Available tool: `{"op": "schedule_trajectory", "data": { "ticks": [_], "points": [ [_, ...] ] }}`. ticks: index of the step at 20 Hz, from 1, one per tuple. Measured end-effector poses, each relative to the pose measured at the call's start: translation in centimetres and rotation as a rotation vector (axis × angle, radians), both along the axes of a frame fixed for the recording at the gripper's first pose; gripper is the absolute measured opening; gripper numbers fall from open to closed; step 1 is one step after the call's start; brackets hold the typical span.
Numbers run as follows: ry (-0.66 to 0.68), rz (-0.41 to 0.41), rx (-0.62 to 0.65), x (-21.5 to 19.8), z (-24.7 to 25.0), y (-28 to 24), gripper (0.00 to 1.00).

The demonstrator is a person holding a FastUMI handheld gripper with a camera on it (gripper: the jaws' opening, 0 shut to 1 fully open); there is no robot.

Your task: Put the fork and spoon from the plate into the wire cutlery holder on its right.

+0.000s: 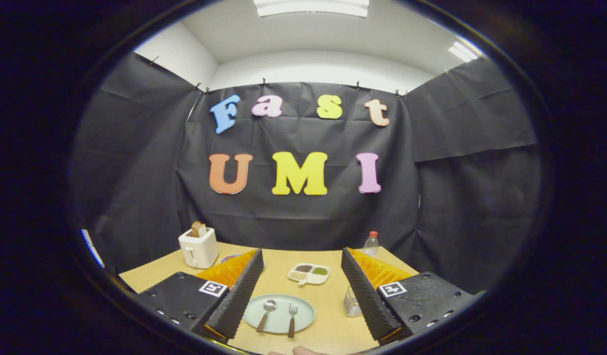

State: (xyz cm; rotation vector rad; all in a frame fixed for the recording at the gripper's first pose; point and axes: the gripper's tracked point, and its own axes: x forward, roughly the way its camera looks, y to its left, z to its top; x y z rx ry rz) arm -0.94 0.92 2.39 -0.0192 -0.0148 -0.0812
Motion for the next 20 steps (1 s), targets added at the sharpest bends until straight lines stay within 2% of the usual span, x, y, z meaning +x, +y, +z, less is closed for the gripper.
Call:
{"op": "schedule_trajectory", "data": {
  "ticks": [4,6,10,14,20],
  "points": [
    [0.034,0.006,0.042,1.5,-1.2,0.1,0.95],
    [0.070,-0.005,0.042,2.6,-2.6,-0.3,0.95],
    [0.161,0.021,0.040,5.1,-6.1,1.0,0.95],
    [0.276,0.010,0.049,7.4,-9.9,1.2,0.95],
    [0.521,-0.016,0.034,10.0,-17.4,1.4,0.95]
  ]
}}
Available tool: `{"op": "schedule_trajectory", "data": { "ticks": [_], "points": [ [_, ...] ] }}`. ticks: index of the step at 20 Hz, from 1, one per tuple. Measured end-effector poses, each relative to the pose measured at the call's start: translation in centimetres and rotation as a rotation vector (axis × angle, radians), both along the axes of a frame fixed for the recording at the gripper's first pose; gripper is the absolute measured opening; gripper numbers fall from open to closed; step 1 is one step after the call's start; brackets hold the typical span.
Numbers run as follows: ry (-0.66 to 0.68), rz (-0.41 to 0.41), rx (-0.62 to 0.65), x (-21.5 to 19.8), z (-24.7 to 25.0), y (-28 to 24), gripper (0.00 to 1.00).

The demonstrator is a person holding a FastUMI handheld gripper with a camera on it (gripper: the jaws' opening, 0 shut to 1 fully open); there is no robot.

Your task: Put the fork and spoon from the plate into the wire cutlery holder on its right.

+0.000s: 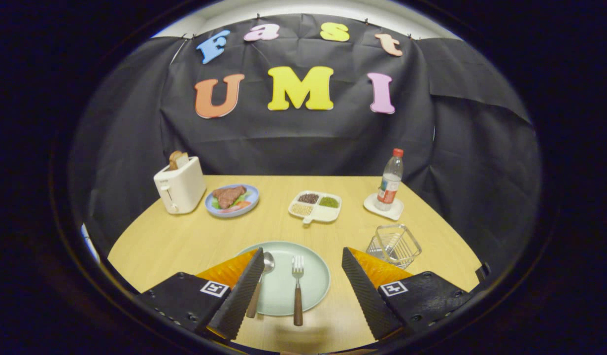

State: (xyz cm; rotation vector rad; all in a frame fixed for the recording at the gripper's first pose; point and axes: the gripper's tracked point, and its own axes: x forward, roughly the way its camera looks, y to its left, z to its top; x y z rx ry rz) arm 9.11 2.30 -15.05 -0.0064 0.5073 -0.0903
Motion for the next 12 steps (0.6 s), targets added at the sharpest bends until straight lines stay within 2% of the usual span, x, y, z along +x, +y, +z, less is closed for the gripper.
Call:
{"op": "schedule_trajectory", "data": {
  "ticks": [5,6,8,12],
  "points": [
    [0.257,0.010,0.035,1.2,-6.5,0.3,0.95],
    [0.293,0.011,0.041,1.2,-7.6,0.2,0.89],
    [0.308,0.012,0.054,1.5,-8.3,0.1,0.81],
    [0.327,0.026,0.090,1.7,-9.2,0.5,0.81]
  ]
}}
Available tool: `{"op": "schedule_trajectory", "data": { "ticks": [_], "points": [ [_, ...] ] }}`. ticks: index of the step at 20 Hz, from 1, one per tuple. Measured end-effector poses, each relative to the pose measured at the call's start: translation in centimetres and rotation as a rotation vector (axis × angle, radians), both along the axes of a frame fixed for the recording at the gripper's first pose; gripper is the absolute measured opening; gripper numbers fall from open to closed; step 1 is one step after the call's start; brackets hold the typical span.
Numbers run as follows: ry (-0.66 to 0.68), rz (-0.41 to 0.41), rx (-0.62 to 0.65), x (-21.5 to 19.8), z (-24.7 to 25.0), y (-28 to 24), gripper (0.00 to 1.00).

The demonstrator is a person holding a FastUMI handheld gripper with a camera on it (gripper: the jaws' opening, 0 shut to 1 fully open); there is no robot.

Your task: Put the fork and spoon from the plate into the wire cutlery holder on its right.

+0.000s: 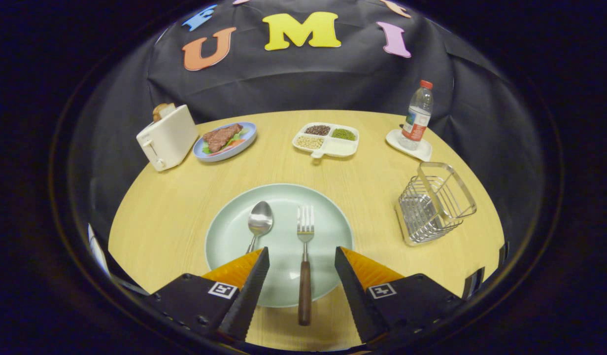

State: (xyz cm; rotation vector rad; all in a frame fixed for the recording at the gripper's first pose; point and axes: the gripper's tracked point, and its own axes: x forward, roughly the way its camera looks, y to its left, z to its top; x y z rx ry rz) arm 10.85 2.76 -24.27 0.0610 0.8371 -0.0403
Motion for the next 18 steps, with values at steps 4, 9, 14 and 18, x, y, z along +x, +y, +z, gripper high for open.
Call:
{"op": "schedule_trajectory", "data": {
  "ticks": [4,9,14,18],
  "points": [
    [0.041,-0.007,0.010,0.5,-1.3,0.0,0.81],
    [0.097,-0.010,0.016,1.3,-3.2,0.1,0.82],
    [0.136,-0.013,0.003,1.2,-4.4,-0.2,0.48],
    [0.135,-0.006,0.024,1.1,-4.6,0.0,0.13]
  ]
}}
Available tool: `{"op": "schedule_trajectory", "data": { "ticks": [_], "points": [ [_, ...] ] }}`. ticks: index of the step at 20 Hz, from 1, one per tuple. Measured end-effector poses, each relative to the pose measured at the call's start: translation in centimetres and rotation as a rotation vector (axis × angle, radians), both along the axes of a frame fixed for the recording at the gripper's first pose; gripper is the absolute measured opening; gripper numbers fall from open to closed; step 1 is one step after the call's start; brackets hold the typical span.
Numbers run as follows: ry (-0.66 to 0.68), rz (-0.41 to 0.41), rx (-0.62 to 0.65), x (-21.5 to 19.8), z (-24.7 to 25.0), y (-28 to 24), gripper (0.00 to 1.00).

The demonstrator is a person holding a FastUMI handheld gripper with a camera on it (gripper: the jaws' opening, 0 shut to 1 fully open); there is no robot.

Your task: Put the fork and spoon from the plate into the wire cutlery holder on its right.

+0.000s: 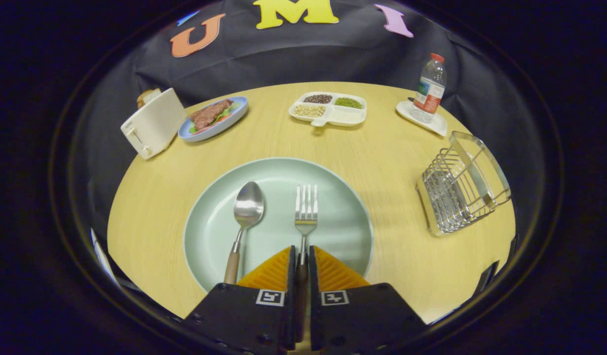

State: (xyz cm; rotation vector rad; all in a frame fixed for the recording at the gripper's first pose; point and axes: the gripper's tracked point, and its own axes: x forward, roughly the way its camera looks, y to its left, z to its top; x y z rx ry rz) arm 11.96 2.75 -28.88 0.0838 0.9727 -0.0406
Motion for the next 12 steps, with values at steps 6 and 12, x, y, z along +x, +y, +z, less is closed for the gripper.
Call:
{"op": "schedule_trajectory", "data": {
  "ticks": [6,12],
  "points": [
    [-0.001,0.001,-0.023,-0.2,0.5,-0.2,0.01],
    [-0.065,0.022,0.004,-0.7,3.5,-0.2,0.01]
  ]
}}
